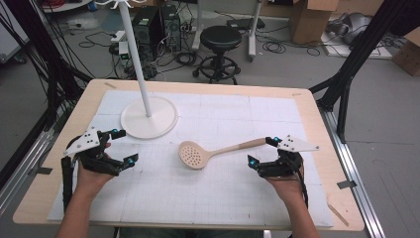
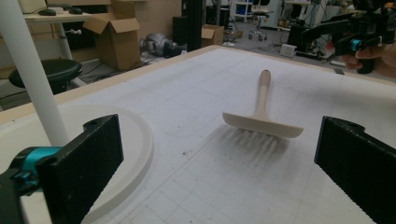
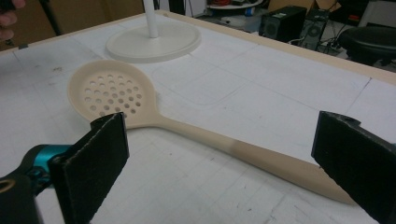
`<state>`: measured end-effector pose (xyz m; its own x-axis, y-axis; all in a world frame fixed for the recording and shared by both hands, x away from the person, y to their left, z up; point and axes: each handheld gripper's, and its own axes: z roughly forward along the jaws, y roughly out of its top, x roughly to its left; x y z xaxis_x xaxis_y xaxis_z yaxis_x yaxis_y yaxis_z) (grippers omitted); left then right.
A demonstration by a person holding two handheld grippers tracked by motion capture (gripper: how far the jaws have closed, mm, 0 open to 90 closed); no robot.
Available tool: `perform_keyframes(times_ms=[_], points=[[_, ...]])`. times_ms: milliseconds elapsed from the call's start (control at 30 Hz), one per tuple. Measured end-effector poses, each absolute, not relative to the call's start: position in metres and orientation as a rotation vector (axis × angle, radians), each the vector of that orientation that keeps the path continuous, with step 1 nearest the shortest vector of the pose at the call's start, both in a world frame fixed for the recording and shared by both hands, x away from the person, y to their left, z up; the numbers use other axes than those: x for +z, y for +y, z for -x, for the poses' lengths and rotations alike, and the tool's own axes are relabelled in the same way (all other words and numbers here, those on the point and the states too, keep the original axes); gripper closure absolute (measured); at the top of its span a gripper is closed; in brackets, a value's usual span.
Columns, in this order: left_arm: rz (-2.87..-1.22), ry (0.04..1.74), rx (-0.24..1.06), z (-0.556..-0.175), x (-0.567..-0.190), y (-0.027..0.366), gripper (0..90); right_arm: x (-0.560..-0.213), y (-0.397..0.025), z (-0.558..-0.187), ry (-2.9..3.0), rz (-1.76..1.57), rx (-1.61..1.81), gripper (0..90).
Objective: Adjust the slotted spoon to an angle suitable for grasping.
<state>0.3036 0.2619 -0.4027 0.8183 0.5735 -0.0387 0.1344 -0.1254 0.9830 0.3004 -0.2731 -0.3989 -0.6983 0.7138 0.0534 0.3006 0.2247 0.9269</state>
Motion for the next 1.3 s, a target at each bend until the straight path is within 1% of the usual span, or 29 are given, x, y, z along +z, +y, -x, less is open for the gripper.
perform_keyframes(times_ms=[533,667,733,767,833,933,1067,1133,1200,1267,1300], points=[[-1.672,0.538,0.403,-0.304,-0.401,0.26,1.7,-0.4,-0.27,-0.297,2.138,-0.933,1.429,2.9],[-1.682,0.54,0.398,-0.304,-0.402,0.258,1.7,-0.399,-0.271,-0.297,2.134,-0.935,1.424,4.8],[-1.686,0.534,0.403,-0.304,-0.401,0.257,1.7,-0.397,-0.272,-0.297,2.137,-0.923,1.412,15.3],[-1.686,0.535,0.405,-0.304,-0.401,0.257,1.7,-0.395,-0.273,-0.298,2.141,-0.919,1.408,17.5],[-1.688,0.534,0.401,-0.304,-0.401,0.258,1.7,-0.393,-0.273,-0.299,2.13,-0.925,1.408,19.1],[-1.708,0.541,0.412,-0.304,-0.402,0.259,1.7,-0.392,-0.273,-0.302,2.149,-0.92,1.399,28.8],[-1.694,0.537,0.406,-0.303,-0.402,0.258,1.7,-0.392,-0.269,-0.31,2.179,-0.929,1.38,43.5],[-1.695,0.534,0.406,-0.304,-0.402,0.257,1.7,-0.392,-0.266,-0.315,2.188,-0.932,1.335,48.2],[-1.698,0.537,0.408,-0.304,-0.402,0.257,1.7,-0.391,-0.264,-0.321,2.19,-0.934,1.315,50.1],[-1.694,0.536,0.408,-0.304,-0.401,0.258,1.7,-0.39,-0.26,-0.327,2.181,-0.951,1.266,54.2],[-1.694,0.536,0.408,-0.304,-0.401,0.258,1.7,-0.39,-0.26,-0.327,2.181,-0.951,1.266,54.2]])
